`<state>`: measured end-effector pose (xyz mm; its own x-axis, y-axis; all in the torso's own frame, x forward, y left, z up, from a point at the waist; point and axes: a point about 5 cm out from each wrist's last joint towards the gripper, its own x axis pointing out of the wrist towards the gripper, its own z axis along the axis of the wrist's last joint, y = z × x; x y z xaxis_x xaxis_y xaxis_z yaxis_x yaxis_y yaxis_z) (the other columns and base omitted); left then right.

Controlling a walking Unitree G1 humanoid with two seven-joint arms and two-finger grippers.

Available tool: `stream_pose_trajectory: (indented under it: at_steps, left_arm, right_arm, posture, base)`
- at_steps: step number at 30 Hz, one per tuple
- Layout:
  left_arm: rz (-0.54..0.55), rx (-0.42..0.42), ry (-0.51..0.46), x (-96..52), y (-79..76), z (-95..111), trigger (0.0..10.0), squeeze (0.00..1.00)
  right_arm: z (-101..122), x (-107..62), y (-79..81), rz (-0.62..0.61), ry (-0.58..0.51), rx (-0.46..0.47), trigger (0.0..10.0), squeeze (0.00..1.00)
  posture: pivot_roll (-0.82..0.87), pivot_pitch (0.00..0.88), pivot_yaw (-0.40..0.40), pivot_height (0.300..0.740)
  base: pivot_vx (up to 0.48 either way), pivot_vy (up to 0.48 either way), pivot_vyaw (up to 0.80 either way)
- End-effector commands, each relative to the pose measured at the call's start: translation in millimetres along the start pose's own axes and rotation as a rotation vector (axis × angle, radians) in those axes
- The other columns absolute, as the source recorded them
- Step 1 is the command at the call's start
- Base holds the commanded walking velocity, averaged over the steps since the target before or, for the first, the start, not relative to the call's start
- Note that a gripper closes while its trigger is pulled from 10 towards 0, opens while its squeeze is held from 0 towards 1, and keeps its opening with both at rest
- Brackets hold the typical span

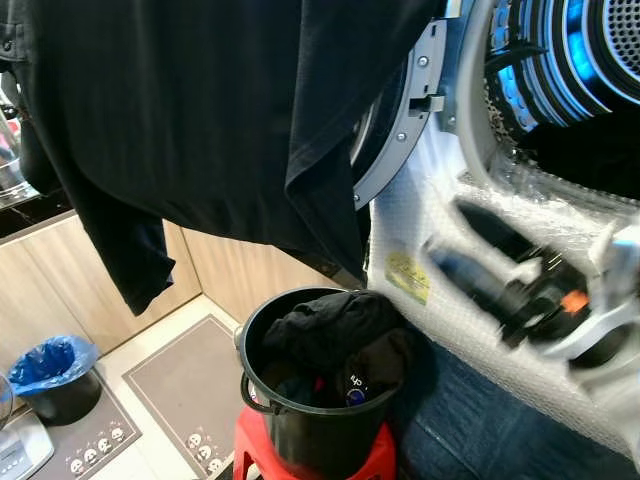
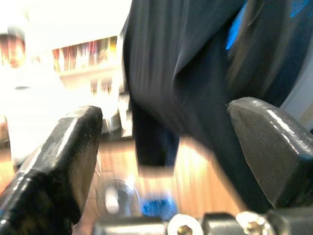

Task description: Clothes washing

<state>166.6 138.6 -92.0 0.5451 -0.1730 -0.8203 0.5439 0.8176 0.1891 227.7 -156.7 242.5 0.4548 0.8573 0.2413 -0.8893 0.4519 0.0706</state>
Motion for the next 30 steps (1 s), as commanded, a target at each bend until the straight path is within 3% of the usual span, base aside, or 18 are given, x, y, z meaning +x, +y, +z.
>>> stream_pose_trajectory:
  at_steps: [1,8,15,23,30]
  left_arm:
    - [0.035,0.050,-0.001,1.1,5.0,4,10.0,0.00]
    - [0.073,0.042,-0.024,1.3,11.8,8,10.0,0.00]
    - [0.114,0.052,-0.050,0.7,17.9,11,10.0,0.00]
    - [0.041,0.006,-0.007,1.4,12.6,6,10.0,0.00]
    - [-0.016,-0.015,0.035,0.2,2.0,-3,10.0,0.00]
  right_arm:
    - [-23,2.3,4.8,0.030,0.118,-0.021,10.0,0.00]
    - [-62,-0.5,7.1,0.029,0.210,0.039,10.0,0.00]
    - [-99,-1.2,1.0,-0.055,0.267,0.079,10.0,0.00]
    - [-132,1.4,-16.9,-0.288,0.353,0.051,10.0,0.00]
    - [-153,8.7,-19.6,-0.406,0.417,-0.032,10.0,0.00]
  posture:
    - [-0.11,0.000,0.042,0.740]
    - [-0.10,0.000,0.043,0.740]
    - [-0.10,0.000,0.042,0.740]
    - [-0.10,0.000,0.040,0.740]
    - [-0.11,0.000,0.040,0.740]
  base:
    - [0.000,0.000,0.00]
    - [0.000,0.000,0.00]
    - [0.000,0.000,0.00]
    - [0.000,0.000,0.00]
    - [0.000,0.000,0.00]
